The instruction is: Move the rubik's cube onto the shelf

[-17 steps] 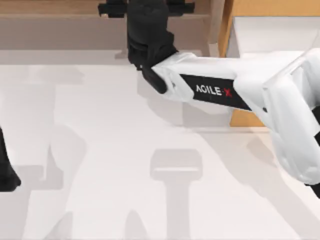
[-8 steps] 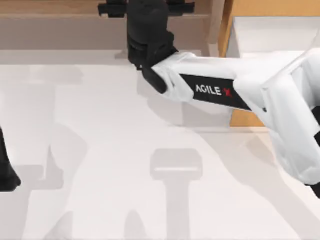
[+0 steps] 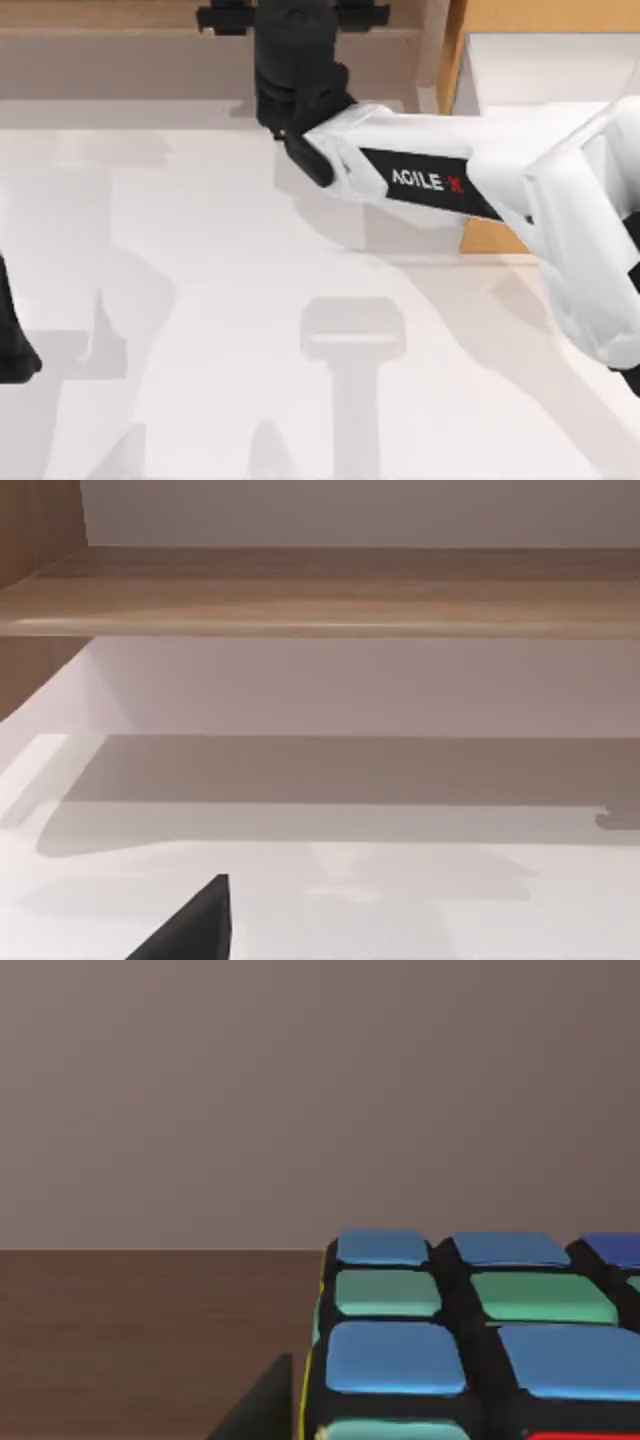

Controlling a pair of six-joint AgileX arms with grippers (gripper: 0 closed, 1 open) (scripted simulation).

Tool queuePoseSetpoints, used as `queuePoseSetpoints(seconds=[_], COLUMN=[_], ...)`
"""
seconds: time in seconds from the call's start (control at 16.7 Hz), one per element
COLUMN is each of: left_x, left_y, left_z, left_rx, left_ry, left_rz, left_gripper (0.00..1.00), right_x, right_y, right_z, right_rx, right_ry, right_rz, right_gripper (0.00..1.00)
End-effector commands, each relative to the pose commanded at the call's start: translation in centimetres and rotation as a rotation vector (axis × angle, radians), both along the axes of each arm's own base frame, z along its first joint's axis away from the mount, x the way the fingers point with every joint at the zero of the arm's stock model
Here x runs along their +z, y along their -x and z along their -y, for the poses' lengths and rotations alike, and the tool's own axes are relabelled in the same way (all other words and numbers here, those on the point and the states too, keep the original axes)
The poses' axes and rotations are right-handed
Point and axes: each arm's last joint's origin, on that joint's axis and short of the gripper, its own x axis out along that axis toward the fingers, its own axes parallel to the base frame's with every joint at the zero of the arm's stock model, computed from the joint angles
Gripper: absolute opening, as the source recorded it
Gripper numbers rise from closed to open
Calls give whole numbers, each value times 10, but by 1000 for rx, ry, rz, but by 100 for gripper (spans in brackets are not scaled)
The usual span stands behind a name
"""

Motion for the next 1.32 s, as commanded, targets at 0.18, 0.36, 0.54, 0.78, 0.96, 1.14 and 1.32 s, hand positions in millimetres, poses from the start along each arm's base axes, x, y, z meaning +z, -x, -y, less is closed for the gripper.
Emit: queuePoseSetpoints(seconds=[0.18,0.36,0.54,0.78,0.96,1.14,1.32], left_x=[0,0,0,0,0,0,0], left_y=[0,0,0,0,0,0,0], left_z=[0,0,0,0,0,0,0], left_rx=[0,0,0,0,0,0,0], left_ry=[0,0,0,0,0,0,0], left_rz=[0,0,0,0,0,0,0], left_gripper=[100,100,100,100,100,100,100], right_x=[0,0,0,2,-14,-39,-71], right_y=[0,0,2,14,39,71,109], right_z=[0,0,-2,-6,-8,6,44], right_rx=[0,0,4,35,78,104,102], right_ry=[0,0,0,38,162,352,594], right_rz=[0,0,0,15,29,49,47], right_gripper=[100,100,100,100,100,100,100])
